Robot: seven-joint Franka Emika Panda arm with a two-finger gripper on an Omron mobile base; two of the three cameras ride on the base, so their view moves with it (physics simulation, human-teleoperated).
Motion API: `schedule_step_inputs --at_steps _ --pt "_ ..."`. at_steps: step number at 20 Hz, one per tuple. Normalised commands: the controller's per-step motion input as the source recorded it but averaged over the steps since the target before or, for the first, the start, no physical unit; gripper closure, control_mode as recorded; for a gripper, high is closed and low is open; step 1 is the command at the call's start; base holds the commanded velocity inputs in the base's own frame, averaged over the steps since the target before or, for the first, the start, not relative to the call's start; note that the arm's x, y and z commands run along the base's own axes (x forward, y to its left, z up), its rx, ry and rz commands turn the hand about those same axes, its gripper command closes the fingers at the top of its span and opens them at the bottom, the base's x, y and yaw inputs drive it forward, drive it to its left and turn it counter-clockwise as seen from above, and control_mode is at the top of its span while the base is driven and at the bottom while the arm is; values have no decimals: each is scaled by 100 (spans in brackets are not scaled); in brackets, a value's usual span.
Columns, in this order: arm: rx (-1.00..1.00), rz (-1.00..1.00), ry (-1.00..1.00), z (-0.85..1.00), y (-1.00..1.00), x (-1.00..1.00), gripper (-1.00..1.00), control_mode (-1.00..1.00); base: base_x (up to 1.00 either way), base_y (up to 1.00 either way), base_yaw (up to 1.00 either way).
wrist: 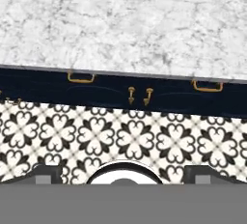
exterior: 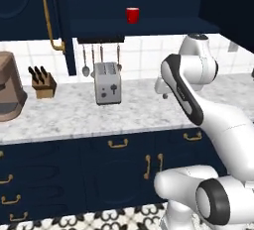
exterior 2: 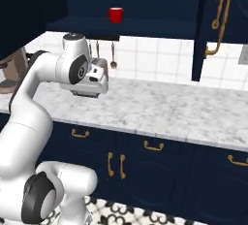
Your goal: Gather all objects into one cabinet and sort the glasses and bowls to opposite sides.
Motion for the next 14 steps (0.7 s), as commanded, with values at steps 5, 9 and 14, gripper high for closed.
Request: schedule_step_inputs --at_steps 5,9,14 --pt "0 0 0 0 0 0 -100 100 92 31 -6" --pt "0 0 0 0 0 0 -100 100 90 39 -1" --pt "0 0 0 0 0 0 -100 100 100 13 -3"
